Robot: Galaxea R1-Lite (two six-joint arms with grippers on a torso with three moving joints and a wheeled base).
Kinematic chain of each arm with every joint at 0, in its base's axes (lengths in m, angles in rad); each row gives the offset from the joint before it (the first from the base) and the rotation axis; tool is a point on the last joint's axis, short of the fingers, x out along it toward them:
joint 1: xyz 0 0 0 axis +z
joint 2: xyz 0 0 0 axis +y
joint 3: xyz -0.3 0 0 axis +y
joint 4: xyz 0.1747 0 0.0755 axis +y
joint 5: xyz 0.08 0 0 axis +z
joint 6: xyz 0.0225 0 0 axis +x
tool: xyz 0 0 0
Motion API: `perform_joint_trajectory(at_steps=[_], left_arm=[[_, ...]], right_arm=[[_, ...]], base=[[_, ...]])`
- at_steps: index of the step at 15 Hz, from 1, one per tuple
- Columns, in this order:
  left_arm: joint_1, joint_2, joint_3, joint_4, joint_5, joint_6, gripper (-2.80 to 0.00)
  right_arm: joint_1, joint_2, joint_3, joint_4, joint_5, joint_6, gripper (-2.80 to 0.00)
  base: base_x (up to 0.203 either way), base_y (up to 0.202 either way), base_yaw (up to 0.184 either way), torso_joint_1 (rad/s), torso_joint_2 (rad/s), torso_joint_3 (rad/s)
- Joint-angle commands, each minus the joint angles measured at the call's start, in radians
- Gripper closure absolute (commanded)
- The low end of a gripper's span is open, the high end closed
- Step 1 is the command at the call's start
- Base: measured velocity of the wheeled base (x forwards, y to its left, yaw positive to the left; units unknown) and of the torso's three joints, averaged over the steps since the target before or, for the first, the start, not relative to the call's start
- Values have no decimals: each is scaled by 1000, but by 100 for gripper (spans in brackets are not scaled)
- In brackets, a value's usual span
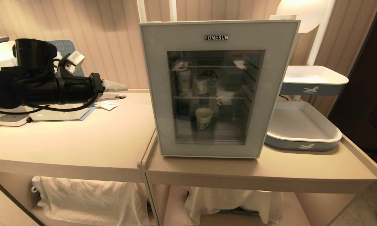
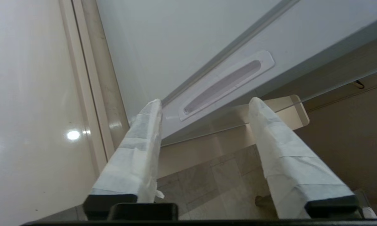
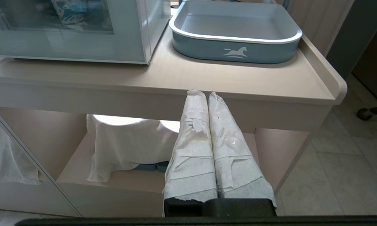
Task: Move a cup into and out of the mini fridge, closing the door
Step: Open the freezer door
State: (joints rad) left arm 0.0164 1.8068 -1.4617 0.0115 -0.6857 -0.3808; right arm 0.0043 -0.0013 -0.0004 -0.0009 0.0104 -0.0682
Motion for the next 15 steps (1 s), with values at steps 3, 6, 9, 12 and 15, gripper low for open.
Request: perform_joint_trajectory(at_steps=[3,6,9,12,15], left_arm=[[-29,-42,27,6,-9,-69,-280],[-42,-98,89,35,-20,-84,-280],[-67,-133,142,35,-27,-92,-280],[-90,-164,172,23,-33,-100,-280],[-130,-178,202,-40,-53,-98,-280]], right_arm=[[0,0,0,-1,0,-1,0],[0,1,0,-1,0,-1,0],[0,0,0,-1,0,-1,0],[0,1,0,-1,0,-1,0],[0,0,0,-1,0,-1,0]], base=[[0,0,0,0,0,0],[0,0,0,0,0,0],[0,0,0,0,0,0],[0,0,0,0,0,0],[0,0,0,0,0,0]])
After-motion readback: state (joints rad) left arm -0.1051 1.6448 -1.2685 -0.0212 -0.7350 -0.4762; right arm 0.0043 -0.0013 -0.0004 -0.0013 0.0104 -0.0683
